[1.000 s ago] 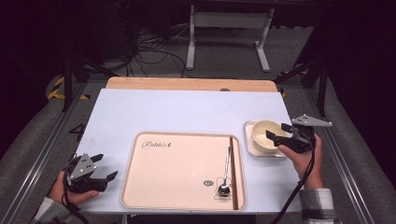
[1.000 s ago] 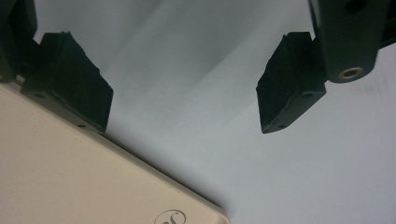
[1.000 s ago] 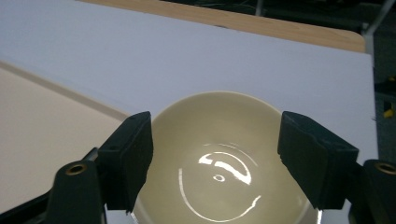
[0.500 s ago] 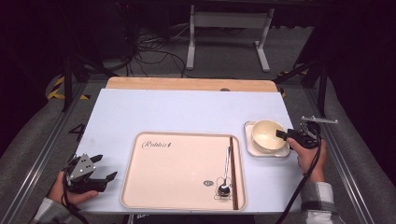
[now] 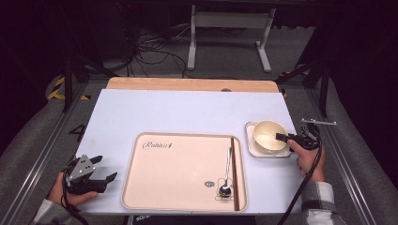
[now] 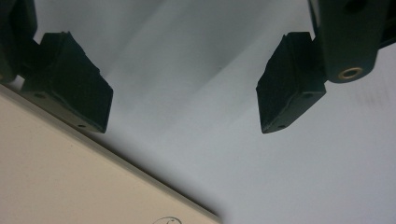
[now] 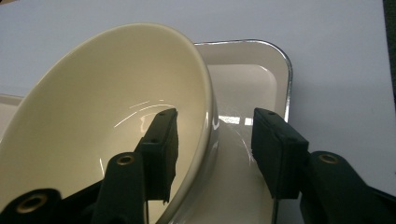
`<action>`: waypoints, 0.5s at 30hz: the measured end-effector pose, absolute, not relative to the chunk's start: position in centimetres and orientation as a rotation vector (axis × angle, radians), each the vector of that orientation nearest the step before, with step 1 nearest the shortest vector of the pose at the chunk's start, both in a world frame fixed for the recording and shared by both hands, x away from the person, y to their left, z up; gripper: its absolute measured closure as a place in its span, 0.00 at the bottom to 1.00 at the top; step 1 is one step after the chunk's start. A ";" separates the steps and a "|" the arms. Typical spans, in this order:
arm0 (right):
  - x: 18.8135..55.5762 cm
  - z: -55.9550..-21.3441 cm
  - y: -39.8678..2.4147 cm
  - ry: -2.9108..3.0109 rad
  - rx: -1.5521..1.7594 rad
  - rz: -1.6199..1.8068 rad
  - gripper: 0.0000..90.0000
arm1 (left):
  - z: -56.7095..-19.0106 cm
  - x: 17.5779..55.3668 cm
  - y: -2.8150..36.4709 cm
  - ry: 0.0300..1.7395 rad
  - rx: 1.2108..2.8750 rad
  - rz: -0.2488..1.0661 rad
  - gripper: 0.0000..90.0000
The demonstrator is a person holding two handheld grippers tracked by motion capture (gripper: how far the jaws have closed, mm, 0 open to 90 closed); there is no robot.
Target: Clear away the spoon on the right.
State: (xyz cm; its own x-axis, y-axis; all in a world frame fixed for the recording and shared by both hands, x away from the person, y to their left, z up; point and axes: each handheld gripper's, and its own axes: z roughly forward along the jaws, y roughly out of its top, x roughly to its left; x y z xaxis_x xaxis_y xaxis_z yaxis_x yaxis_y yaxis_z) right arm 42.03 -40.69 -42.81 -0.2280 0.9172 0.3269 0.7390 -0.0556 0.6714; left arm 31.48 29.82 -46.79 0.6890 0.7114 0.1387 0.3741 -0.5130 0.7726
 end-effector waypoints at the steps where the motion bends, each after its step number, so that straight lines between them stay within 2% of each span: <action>1: 42.1 -42.8 -40.6 1.990 1.790 1.150 0.60 | -46.8 31.5 29.8 0.826 2.154 0.579 0.21; 12: 42.4 -43.1 -39.9 2.047 1.775 1.157 0.75 | -46.9 31.6 29.9 0.830 2.145 0.569 0.21; 15: 42.2 -43.1 -40.0 2.037 1.767 1.142 0.82 | -46.9 31.6 29.9 0.835 2.144 0.578 0.21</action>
